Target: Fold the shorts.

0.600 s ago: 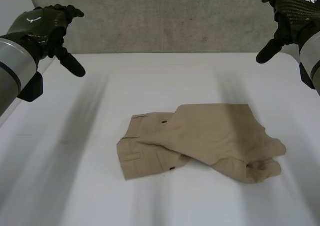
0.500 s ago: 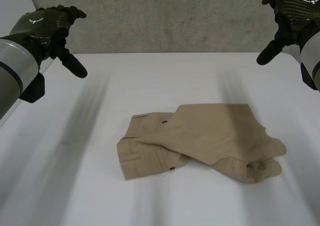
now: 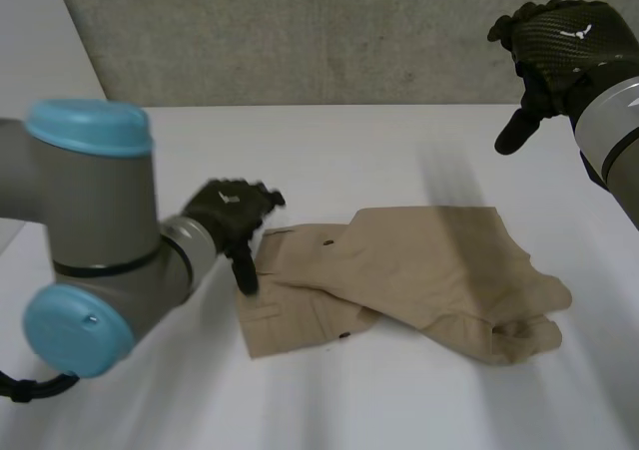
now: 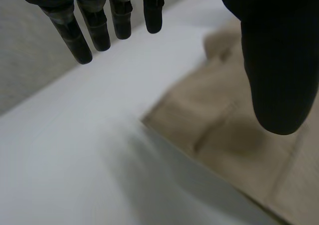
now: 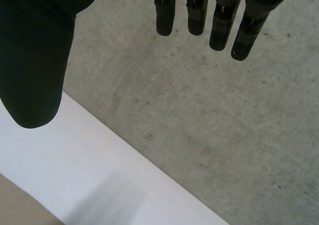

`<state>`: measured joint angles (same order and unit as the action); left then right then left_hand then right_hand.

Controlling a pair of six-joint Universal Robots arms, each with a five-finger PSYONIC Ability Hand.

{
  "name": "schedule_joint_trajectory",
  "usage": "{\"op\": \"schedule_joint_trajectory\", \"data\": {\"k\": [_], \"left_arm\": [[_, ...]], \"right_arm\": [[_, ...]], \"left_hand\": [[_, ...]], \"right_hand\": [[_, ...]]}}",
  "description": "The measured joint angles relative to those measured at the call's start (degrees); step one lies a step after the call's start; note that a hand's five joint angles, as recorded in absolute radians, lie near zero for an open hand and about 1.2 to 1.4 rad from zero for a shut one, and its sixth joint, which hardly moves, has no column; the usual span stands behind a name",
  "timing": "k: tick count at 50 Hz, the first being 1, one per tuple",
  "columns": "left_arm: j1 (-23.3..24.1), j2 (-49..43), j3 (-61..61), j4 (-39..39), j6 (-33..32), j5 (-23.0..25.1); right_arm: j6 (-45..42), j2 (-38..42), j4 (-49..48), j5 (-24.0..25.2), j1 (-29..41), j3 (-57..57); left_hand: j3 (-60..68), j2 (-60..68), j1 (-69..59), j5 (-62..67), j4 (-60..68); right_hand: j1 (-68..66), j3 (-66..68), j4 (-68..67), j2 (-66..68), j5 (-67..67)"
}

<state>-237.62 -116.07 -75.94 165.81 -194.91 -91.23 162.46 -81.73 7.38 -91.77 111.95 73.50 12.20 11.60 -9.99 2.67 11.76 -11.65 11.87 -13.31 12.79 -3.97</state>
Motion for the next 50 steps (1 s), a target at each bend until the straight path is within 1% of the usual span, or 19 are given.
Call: {"op": "schedule_joint_trajectory", "data": {"k": [3,6,8,9,10,12,13,16,20,22,25,26,30,33,37,39,43,46,50], "left_arm": [[0.9,-2.6,0.2,-0.4,-1.6,-0.2],[1.3,-4.3,0.3,-0.6,-2.0,-0.3],[1.4,-5.1,0.4,-0.6,-2.1,-0.3],[1.4,-5.7,0.4,-0.6,-2.0,-0.3],[1.4,-6.2,0.5,-0.6,-2.0,-0.3],[1.4,-6.8,0.6,-0.5,-1.9,-0.5],[1.3,-7.5,1.0,-0.4,-1.9,-0.9],[1.0,-8.0,2.1,0.0,-2.0,-3.4],[-0.7,-7.2,4.2,1.8,-2.8,-9.5],[-2.7,-5.8,5.2,3.2,-4.2,-12.7],[-7.5,-2.2,6.0,6.1,-9.2,-15.9],[-8.3,-1.7,6.0,6.7,-10.2,-16.2],[-15.3,2.6,6.0,12.6,-19.9,-17.4],[-18.9,4.3,5.6,17.0,-25.4,-17.5],[-22.6,6.4,5.0,23.2,-31.2,-17.6],[-23.4,7.0,4.7,25.0,-32.5,-17.6],[-22.9,8.4,3.2,27.4,-32.3,-17.5],[-20.5,9.3,2.0,28.0,-30.0,-17.3],[-11.6,10.1,0.4,28.0,-22.5,-16.2]], "right_arm": [[-0.2,0.2,0.0,0.0,0.1,0.2],[-0.8,0.5,0.0,-0.1,0.2,0.5],[-1.0,0.5,0.0,-0.1,0.2,0.6],[-1.4,0.7,-0.1,-0.2,0.2,0.8],[-1.6,0.8,-0.1,-0.2,0.3,0.9],[-1.9,1.0,-0.1,-0.3,0.3,1.0],[-2.2,1.2,-0.2,-0.3,0.3,1.2],[-2.6,1.5,-0.2,-0.3,0.4,1.4],[-2.8,1.7,-0.2,-0.3,0.4,1.5],[-2.9,1.8,-0.2,-0.3,0.4,1.6],[-2.9,1.8,-0.3,-0.3,0.4,1.7],[-2.9,1.8,-0.4,-0.3,0.4,1.8],[-3.1,1.9,-0.7,-0.3,0.4,2.2],[-3.4,1.9,-0.9,-0.3,0.4,2.5],[-3.8,2.0,-1.1,-0.3,0.5,2.8],[-3.9,2.0,-1.2,-0.3,0.5,2.8],[-4.0,2.0,-1.4,-0.3,0.5,2.9],[-4.1,2.1,-1.5,-0.4,0.5,2.8],[-4.1,2.0,-1.5,-0.4,0.3,2.2]], "left_hand": [[0.0,0.0,0.0,0.0,0.0],[3.7,4.7,-6.8,3.6,4.3],[9.6,10.3,-13.3,9.3,10.2],[14.1,15.9,-18.5,13.8,14.8],[27.1,29.2,-33.6,26.7,28.0],[40.3,41.3,-45.8,39.7,41.3],[51.3,52.8,-52.7,50.5,52.4],[54.3,56.2,-52.7,52.4,56.2],[54.5,56.3,-52.7,52.4,56.5],[54.5,56.3,-52.7,52.4,56.5],[54.5,56.3,-52.7,52.4,56.5],[54.5,56.3,-52.7,52.4,56.5],[54.6,56.3,-52.7,52.4,56.6],[54.7,56.3,-52.7,52.4,56.6],[54.9,56.3,-52.7,52.4,56.6],[55.3,56.4,-52.7,52.4,56.6],[55.9,56.5,-52.7,52.4,56.6],[56.3,56.7,-52.7,52.4,56.6],[56.9,57.0,-52.7,52.4,56.6]], "right_hand": [[0.0,0.0,0.0,0.0,0.0],[0.0,0.0,0.0,0.0,0.0],[0.0,0.0,0.0,0.0,0.0],[0.0,0.0,0.0,0.0,0.0],[0.0,0.0,0.0,0.0,0.0],[0.0,0.0,0.0,0.0,0.0],[0.0,0.0,0.0,0.0,0.0],[0.0,0.0,0.0,0.0,0.0],[0.0,0.0,0.0,0.0,0.0],[0.0,0.0,0.0,0.0,0.0],[0.0,0.0,0.0,0.0,0.0],[0.0,0.0,0.0,0.0,0.0],[0.0,0.0,0.0,0.0,0.0],[0.0,0.0,0.0,0.0,0.0],[0.0,0.0,0.0,0.0,0.0],[0.0,0.0,0.0,0.0,0.0],[0.0,0.0,0.0,0.0,0.0],[0.0,0.0,0.0,0.0,0.0],[0.0,0.0,0.0,0.0,0.0]]}}
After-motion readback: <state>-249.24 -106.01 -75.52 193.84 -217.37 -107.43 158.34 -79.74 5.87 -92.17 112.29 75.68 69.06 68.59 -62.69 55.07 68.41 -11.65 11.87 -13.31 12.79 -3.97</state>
